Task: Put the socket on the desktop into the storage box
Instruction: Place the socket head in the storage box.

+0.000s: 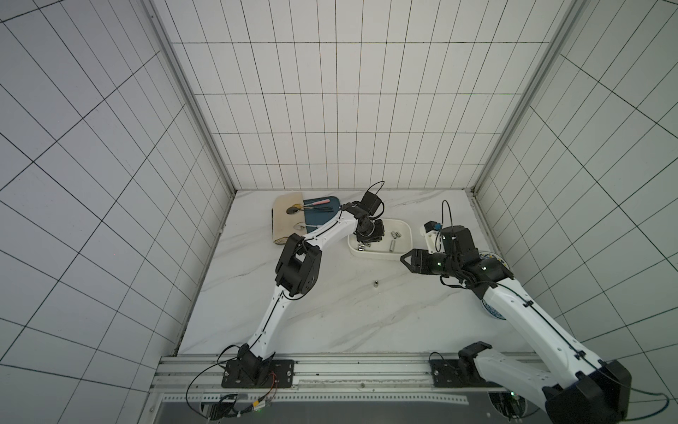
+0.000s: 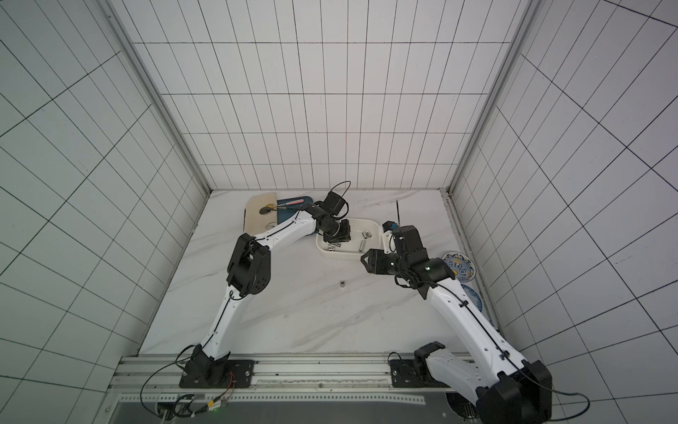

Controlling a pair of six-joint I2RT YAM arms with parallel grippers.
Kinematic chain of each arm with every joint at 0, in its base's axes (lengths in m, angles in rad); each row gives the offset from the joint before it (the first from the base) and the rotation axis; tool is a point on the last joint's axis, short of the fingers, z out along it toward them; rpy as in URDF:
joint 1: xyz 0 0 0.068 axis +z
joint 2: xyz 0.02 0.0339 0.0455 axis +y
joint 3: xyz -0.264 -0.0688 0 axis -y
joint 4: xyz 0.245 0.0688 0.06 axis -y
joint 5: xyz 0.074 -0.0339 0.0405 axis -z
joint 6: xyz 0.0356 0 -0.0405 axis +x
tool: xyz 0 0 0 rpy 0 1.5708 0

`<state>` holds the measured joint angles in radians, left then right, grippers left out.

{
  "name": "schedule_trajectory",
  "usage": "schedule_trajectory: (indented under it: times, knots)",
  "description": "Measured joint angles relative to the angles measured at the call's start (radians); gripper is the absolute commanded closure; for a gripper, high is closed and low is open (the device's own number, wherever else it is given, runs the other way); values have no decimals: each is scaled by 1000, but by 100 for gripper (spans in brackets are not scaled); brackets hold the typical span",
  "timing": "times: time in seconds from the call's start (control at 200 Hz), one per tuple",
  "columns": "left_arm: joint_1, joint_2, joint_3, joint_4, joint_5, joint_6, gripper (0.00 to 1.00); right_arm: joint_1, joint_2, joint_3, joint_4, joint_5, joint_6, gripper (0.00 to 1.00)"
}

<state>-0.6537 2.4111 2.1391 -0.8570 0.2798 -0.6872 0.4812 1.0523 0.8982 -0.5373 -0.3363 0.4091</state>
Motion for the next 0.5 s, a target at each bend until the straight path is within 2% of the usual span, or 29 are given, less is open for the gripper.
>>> schedule_trajectory:
  times: [0.075, 0.225, 0.285, 0.5]
  knots:
    - [0, 8, 0, -2, -1, 3, 77, -4, 0, -4, 0, -1, 0, 41]
    - [1, 13, 1, -16, -6, 12, 72, -4, 0, -9, 0, -1, 2, 40]
    - [0, 13, 2, -16, -7, 13, 64, -4, 0, -9, 0, -1, 3, 40]
    - [0, 12, 2, -24, -18, 26, 64, -4, 0, -9, 0, -1, 8, 41]
